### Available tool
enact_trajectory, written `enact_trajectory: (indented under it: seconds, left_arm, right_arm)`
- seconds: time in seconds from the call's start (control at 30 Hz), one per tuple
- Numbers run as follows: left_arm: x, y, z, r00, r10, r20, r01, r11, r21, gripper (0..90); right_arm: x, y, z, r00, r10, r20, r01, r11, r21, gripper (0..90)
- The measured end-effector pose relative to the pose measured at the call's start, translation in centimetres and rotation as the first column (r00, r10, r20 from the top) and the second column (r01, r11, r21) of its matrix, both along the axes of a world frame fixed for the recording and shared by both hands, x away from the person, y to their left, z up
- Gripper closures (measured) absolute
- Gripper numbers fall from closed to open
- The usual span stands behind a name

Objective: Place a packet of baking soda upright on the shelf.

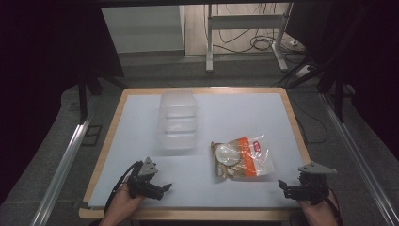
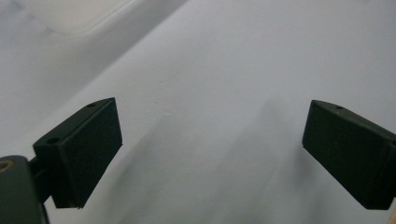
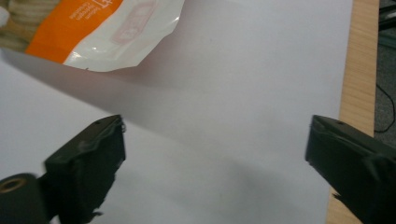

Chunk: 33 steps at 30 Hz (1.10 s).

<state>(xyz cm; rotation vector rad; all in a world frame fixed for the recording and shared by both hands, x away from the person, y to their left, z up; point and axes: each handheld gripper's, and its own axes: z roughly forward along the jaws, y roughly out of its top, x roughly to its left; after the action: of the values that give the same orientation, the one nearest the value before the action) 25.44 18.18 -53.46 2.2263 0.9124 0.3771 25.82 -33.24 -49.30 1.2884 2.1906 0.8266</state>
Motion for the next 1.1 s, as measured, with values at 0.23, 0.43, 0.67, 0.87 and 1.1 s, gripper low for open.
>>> enact_trajectory:
  seconds: [0.23,0.43,0.67,0.87,1.1]
  left_arm:
    - [0.02,0.26,0.03,1.0,0.005,-0.002,-0.005,1.0,-0.009,5.2]
    - [0.05,0.11,-0.06,1.0,-0.001,-0.007,0.001,1.0,-0.001,5.2]
    - [0.05,0.11,-0.08,1.0,-0.001,-0.007,0.001,1.0,0.001,5.2]
    - [0.04,0.07,-0.11,1.0,-0.001,-0.008,0.001,1.0,0.004,5.2]
    - [0.06,0.05,-0.15,1.0,-0.001,-0.009,0.001,1.0,0.007,5.2]
  right_arm:
    - [0.12,0.0,0.07,0.9992,0.034,0.021,-0.034,0.999,-0.006,2.2]
    - [0.26,-0.16,-0.09,0.9992,0.038,0.013,-0.038,0.999,0.011,2.3]
    - [0.25,-0.2,-0.06,0.9991,0.04,0.014,-0.041,0.999,0.019,2.3]
    - [0.23,0.03,-0.08,0.999,0.037,0.023,-0.037,0.999,0.018,2.5]
    - [0.24,0.5,-0.06,0.9986,0.045,0.03,-0.045,0.999,0.012,2.6]
